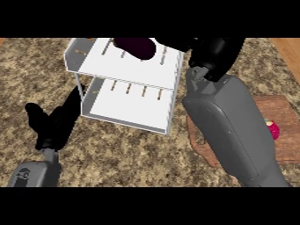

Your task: Pick the eggplant from the cutting board and place it in the tiered basket

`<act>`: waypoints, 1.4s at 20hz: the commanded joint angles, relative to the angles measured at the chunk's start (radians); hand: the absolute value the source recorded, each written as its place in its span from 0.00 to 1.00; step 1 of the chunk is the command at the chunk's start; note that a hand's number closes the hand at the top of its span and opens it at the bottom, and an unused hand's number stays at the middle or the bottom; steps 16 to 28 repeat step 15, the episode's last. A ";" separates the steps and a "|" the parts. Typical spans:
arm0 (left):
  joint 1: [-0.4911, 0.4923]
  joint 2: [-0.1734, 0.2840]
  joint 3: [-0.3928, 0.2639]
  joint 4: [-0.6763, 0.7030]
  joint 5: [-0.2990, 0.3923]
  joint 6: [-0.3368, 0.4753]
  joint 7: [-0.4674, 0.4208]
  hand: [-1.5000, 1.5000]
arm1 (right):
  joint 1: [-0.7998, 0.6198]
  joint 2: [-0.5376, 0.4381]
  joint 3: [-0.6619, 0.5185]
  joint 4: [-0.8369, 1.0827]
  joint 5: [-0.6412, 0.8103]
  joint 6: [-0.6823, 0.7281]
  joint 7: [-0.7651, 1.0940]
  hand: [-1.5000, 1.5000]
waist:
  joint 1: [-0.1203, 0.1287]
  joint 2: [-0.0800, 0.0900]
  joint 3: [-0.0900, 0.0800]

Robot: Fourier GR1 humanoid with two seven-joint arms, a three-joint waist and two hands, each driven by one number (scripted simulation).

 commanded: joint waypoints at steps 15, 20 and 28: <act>0.051 0.020 0.032 -0.065 0.024 0.001 0.030 0.50 | 0.686 -0.210 0.134 -1.084 -0.127 0.471 0.151 0.00 | -0.054 -0.009 -0.001; 0.051 0.020 0.032 -0.065 0.024 0.001 0.030 0.50 | 0.686 -0.210 0.134 -1.084 -0.127 0.471 0.151 0.00 | -0.054 -0.009 -0.001; 0.051 0.020 0.032 -0.065 0.024 0.001 0.030 0.50 | 0.686 -0.210 0.134 -1.084 -0.127 0.471 0.151 0.00 | -0.054 -0.009 -0.001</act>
